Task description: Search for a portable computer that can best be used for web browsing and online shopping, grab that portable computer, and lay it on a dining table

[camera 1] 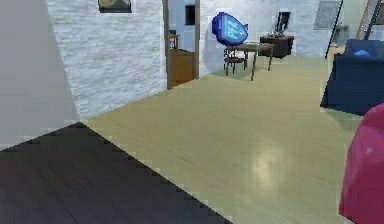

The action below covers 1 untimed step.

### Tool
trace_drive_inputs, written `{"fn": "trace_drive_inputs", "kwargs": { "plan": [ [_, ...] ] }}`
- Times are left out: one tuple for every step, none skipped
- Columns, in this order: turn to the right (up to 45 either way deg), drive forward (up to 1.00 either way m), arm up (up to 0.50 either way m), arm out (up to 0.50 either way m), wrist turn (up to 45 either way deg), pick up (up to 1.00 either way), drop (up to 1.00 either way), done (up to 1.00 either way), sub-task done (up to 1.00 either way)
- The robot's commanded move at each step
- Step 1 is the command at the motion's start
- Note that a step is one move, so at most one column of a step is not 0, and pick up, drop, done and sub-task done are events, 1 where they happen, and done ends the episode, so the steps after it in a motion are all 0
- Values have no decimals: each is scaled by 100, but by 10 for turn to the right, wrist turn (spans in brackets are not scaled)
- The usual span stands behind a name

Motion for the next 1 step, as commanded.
{"fn": "trace_drive_inputs", "kwargs": {
  "plan": [
    [0, 100, 0, 0, 0, 0, 0, 0, 0]
  ]
}}
